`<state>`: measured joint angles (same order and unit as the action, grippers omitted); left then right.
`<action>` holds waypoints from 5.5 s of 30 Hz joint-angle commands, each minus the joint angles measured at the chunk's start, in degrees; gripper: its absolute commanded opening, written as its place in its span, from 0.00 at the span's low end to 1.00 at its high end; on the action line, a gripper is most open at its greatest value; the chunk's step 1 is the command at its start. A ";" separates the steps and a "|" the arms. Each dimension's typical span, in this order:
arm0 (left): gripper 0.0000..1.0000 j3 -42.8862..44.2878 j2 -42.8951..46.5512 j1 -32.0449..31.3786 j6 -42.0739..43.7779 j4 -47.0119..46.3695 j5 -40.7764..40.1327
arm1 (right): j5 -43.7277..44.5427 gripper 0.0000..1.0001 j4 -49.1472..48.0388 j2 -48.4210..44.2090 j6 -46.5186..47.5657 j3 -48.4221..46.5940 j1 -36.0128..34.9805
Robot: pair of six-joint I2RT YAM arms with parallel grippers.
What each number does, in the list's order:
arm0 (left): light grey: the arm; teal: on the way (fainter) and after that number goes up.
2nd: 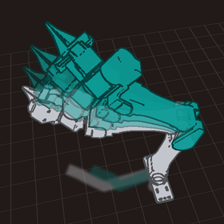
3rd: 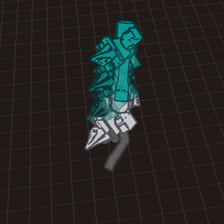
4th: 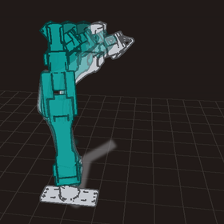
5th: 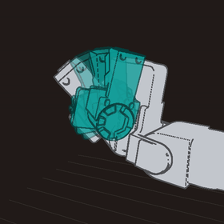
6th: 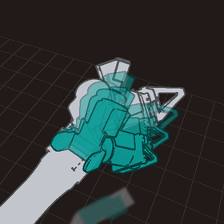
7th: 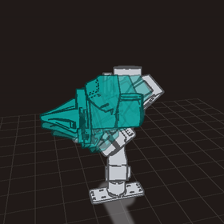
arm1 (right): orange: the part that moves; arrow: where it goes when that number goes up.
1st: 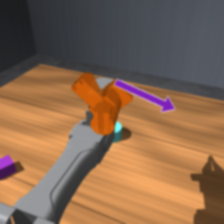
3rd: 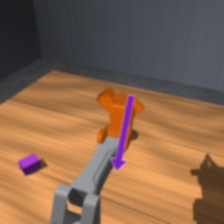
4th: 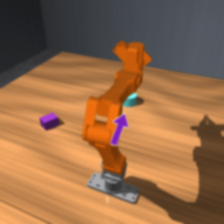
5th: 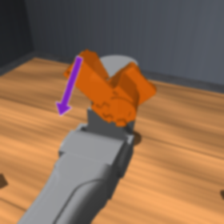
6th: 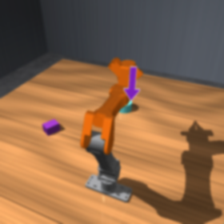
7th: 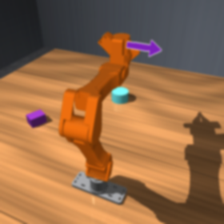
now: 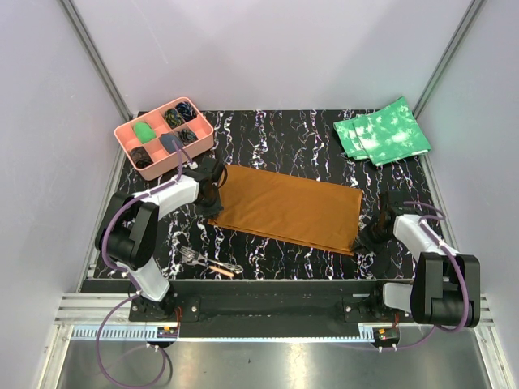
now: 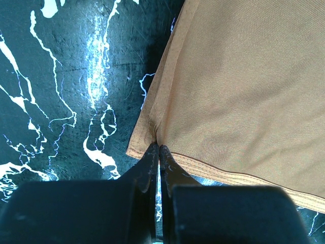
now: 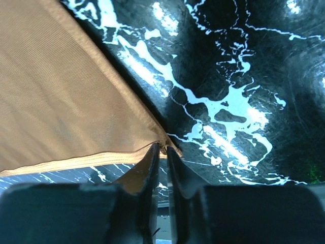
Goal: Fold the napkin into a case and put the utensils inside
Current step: Fold and flatten the napkin at the center of the board, then smooth out the rectangle-folded napkin at the center of the board, then pick up the rectangle-folded napkin from the center of the board, then fold the rectangle-folded napkin at the center of the board.
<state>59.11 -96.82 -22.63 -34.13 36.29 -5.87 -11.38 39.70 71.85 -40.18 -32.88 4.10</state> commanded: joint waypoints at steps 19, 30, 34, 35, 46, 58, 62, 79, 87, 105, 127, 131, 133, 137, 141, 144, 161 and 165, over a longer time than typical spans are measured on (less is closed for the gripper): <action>0.00 0.39 8.22 -0.39 -0.76 3.17 -2.21 | -3.29 0.00 10.92 -6.56 1.60 -6.59 -0.41; 0.00 -0.49 2.78 -0.39 -0.23 2.64 -4.41 | -3.04 0.00 6.53 0.57 1.69 -3.51 -0.41; 0.00 -0.23 1.28 -0.31 -0.23 2.20 -4.77 | -0.93 0.00 5.65 1.27 2.04 -4.12 -0.41; 0.00 -0.14 1.19 -0.39 -0.32 2.20 -4.77 | -0.49 0.00 5.65 1.44 1.95 -4.21 -0.41; 0.37 0.30 7.14 -1.01 0.29 5.18 -9.85 | -0.58 0.41 6.52 -4.77 2.03 -5.16 -0.41; 0.19 18.28 -4.23 -1.19 0.47 -9.66 8.33 | -9.96 0.72 -25.29 13.97 8.26 -18.85 0.03; 0.10 25.51 -13.03 0.92 -0.15 -10.45 8.78 | -12.71 0.56 -26.60 25.42 11.00 -26.70 0.65; 0.14 30.10 -26.76 8.31 -2.26 -6.32 3.69 | -3.66 0.65 -25.29 37.92 18.11 -33.46 3.72; 0.19 27.73 -20.09 7.08 -2.34 -6.32 7.08 | 2.04 0.83 -15.12 30.99 18.13 -36.99 3.72; 0.31 0.66 14.79 1.72 -2.52 -11.42 15.71 | 10.06 0.59 -5.95 18.41 15.57 -22.75 -0.23; 0.32 -4.00 22.99 -1.36 -3.75 -10.37 14.39 | 15.78 0.17 -5.60 29.75 14.69 -22.75 -5.50; 0.32 -3.48 22.11 -1.36 -3.93 -10.71 15.27 | 14.37 0.03 -5.78 30.28 16.18 -23.54 -5.50; 0.32 -3.13 20.97 -1.36 -3.93 -10.89 15.71 | 14.98 0.00 -5.69 28.70 16.28 -23.63 -5.59; 0.31 -0.85 14.05 -1.36 -3.84 -12.12 15.54 | 18.92 0.00 -6.22 23.08 17.15 -22.93 -5.42; 0.24 4.06 5.25 -1.45 -5.15 -13.53 14.39 | 19.55 0.00 -6.13 17.55 17.77 -23.01 -4.89; 0.17 6.27 -0.47 -2.32 -6.56 -14.84 12.81 | 19.37 0.00 -6.22 14.82 18.12 -22.75 -4.36; 0.12 3.47 -10.76 -14.54 -12.36 -19.94 11.49 | 10.15 0.00 -5.88 6.71 18.57 -26.61 -9.00; 0.12 3.29 -10.15 -16.30 -13.24 -20.30 11.58 | 5.60 0.00 -5.25 10.14 14.09 -32.40 -16.57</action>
<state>63.20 -106.02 -37.54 -45.74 16.69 6.20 0.73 34.72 80.01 -22.13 -58.85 -6.44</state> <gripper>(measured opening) 0.122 0.012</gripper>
